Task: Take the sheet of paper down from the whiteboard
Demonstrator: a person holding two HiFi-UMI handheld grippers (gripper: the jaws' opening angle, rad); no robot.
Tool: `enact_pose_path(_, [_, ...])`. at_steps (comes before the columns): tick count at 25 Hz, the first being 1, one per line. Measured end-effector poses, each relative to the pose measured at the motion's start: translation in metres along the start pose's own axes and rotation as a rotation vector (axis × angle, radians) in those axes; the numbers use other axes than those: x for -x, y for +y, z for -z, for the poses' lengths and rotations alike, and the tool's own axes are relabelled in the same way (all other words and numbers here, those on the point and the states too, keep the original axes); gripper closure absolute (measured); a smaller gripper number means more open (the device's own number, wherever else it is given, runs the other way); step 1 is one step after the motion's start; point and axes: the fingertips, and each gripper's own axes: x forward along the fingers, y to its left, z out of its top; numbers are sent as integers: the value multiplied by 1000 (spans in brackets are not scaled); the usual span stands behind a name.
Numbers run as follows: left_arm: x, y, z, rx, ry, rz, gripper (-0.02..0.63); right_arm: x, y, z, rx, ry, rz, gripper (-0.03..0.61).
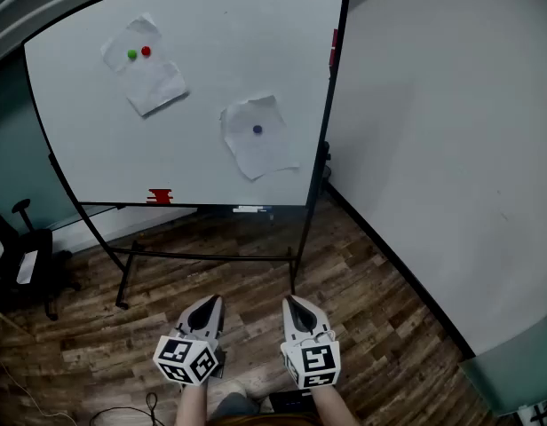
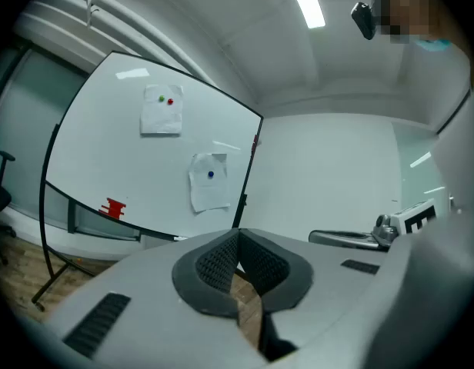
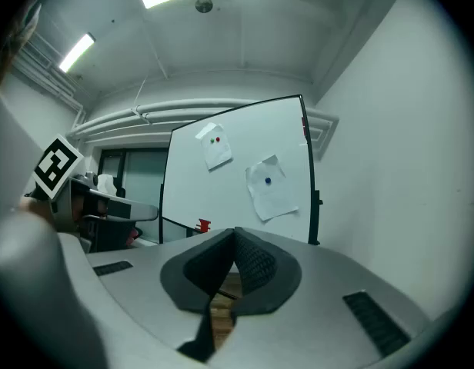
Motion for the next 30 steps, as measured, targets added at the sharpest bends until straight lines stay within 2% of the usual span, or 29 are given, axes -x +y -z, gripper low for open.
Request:
enact_pose_path(6, [5, 3, -1, 42, -17, -46, 589, 9, 2, -2, 2, 0, -7, 567])
enact_pose_path(12, [3, -14, 0, 35, 3, 13, 589, 15, -2, -8, 12, -27, 12, 566])
enact_pose_path(13, [2, -17, -1, 40, 9, 32, 588, 15, -2, -11, 12, -35, 8, 559])
enact_pose_path(16, [1, -21, -4, 54, 0, 56, 571, 17, 2, -17, 14, -44, -21, 459])
enact_pose_path(19, [1, -19, -9, 8, -15, 9, 560, 17, 2, -19, 43, -43, -17, 456])
enact_pose_path(21, [-1, -17, -11, -9, -20, -17, 507, 15, -1, -18, 39, -45, -16, 454])
enact_pose_path(23, [-4, -15, -14, -18, -32, -27, 483, 10, -5, -19, 34, -49, -19, 453])
enact_pose_path(30, [-31, 10, -25, -47, -53, -47, 477, -29, -18, -17, 36, -44, -31, 453])
